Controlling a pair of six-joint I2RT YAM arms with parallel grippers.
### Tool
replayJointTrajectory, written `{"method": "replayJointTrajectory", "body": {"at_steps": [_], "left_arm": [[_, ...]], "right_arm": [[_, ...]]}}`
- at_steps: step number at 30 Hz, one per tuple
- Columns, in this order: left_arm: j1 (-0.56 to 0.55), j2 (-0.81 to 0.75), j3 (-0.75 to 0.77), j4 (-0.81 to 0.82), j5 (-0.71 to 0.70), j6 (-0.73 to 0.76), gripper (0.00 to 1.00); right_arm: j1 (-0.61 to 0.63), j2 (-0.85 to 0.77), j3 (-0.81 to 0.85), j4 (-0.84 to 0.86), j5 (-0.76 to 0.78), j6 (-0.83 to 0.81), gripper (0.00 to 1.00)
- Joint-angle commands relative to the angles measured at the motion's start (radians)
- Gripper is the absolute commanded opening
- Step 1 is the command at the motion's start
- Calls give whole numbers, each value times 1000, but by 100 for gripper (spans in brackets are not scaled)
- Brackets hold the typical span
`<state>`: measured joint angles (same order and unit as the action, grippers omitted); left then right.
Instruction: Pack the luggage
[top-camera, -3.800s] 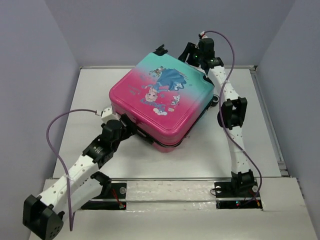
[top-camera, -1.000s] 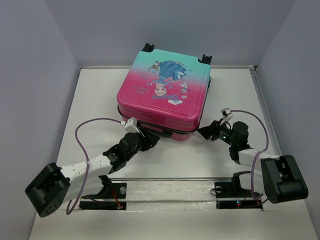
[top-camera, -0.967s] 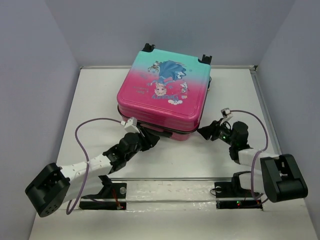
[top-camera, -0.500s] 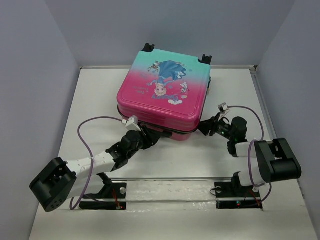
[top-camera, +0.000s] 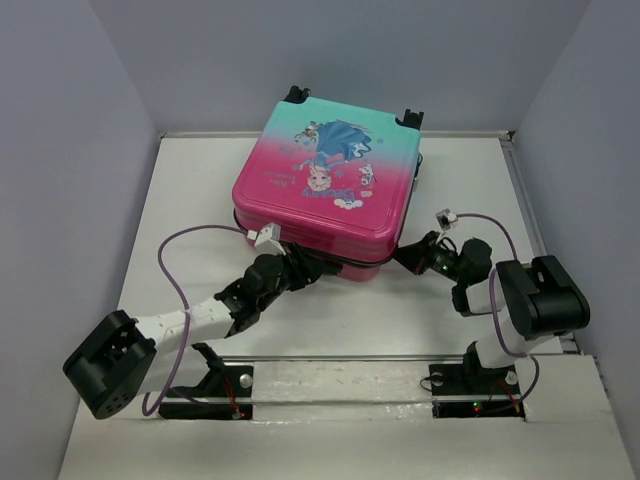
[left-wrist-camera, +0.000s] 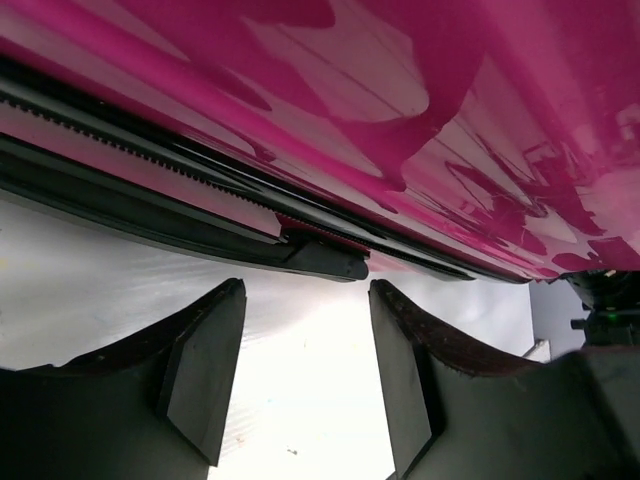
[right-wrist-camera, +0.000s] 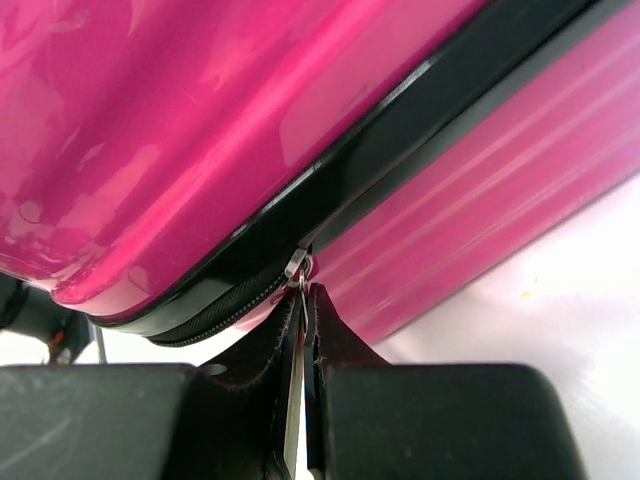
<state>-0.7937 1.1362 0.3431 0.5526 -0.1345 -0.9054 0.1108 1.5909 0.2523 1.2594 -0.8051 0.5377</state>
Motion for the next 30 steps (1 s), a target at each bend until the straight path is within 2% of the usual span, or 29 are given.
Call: {"method": "replayJointTrajectory", "body": {"at_steps": [1,6,11,14,20,23,26,27,28,29,30], "left_arm": [[5,-1,16,69,-54,-9,65],[5,54,10,113,-68,-13,66],[5,65,-33,115,-151,-84,57],[4,85,-65,141,-174,-115,57],[-1,186,-21,271,-139,-118,59],[-4,220,8,277,-148,-113,58],[-4,234,23,285,-145,-112,58],[-4,232,22,290,-142,-112,57],[-4,228,11,290,-137,-113,58],[-6,214,2,290,-134,-116,58],[-4,195,-18,290,-132,-118,60]], "right_arm": [[7,-55,-73,224,79,44,7],[26,-308,-122,-98,173,-2,7],[46,-608,-82,-524,276,-91,7],[55,-684,-55,-709,296,-125,7],[95,-761,-51,-872,314,-97,7],[125,-804,-59,-946,299,-76,7],[147,-848,-64,-1006,383,-84,7],[147,-848,-61,-1006,456,-76,7],[147,-841,-50,-1003,484,-79,9],[147,-792,-24,-965,518,-91,24],[147,-754,-4,-945,544,-141,33]]}}
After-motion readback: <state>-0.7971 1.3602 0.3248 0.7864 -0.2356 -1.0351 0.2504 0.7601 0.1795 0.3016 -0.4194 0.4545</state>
